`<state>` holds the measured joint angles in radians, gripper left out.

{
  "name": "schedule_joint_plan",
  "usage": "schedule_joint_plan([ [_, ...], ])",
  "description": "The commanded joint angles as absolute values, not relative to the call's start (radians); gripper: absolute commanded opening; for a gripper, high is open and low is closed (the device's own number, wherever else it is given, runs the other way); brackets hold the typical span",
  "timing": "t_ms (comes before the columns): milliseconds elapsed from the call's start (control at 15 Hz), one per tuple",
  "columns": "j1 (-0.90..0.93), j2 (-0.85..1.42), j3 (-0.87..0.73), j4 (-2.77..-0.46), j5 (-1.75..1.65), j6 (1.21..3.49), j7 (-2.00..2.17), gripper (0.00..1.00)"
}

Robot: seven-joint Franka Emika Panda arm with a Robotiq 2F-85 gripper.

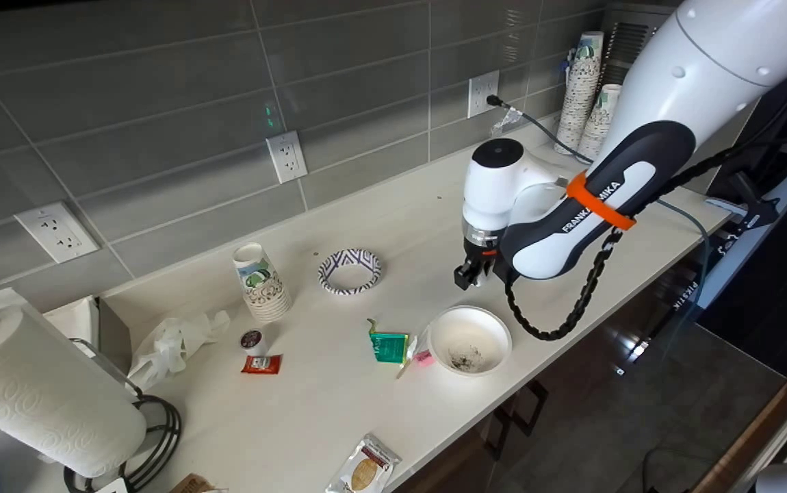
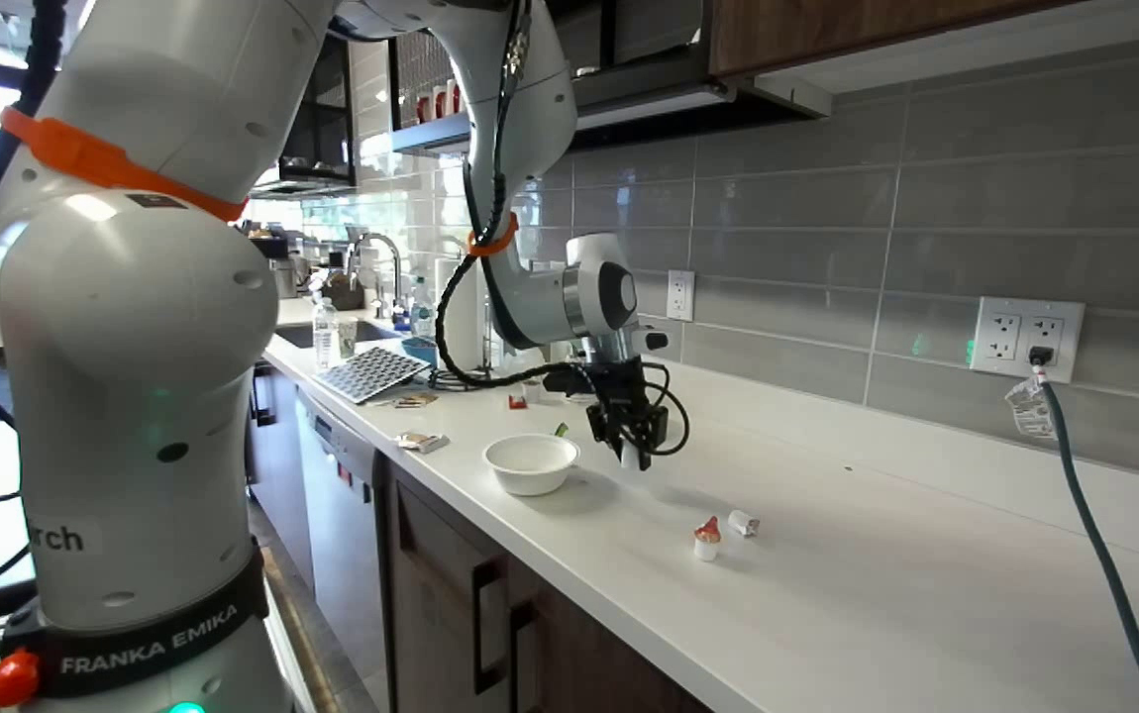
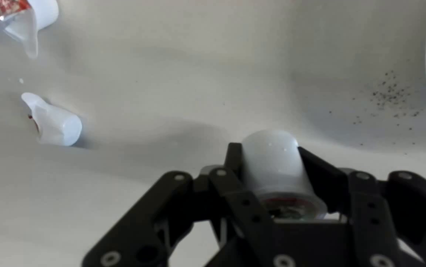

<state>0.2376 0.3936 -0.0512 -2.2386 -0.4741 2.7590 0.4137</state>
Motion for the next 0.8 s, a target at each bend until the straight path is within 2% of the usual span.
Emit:
schedule_joint_plan([
  [0, 0.258, 0.425, -0.09, -2.283, -0.441, 2.855, 0.429, 0.13],
  [133, 0.268, 0.441, -0.107, -2.294, -0.426, 2.88, 0.424, 0.13],
  [200, 0.275, 0.447, -0.117, -2.298, -0.419, 2.887, 0.423, 0.25],
  [267, 0.281, 0.453, -0.123, -2.299, -0.41, 2.886, 0.422, 0.63],
  [400, 0.294, 0.454, -0.136, -2.297, -0.399, 2.88, 0.424, 0.66],
  [733, 0.354, 0.411, -0.174, -2.274, -0.417, 2.817, 0.44, 0.99],
])
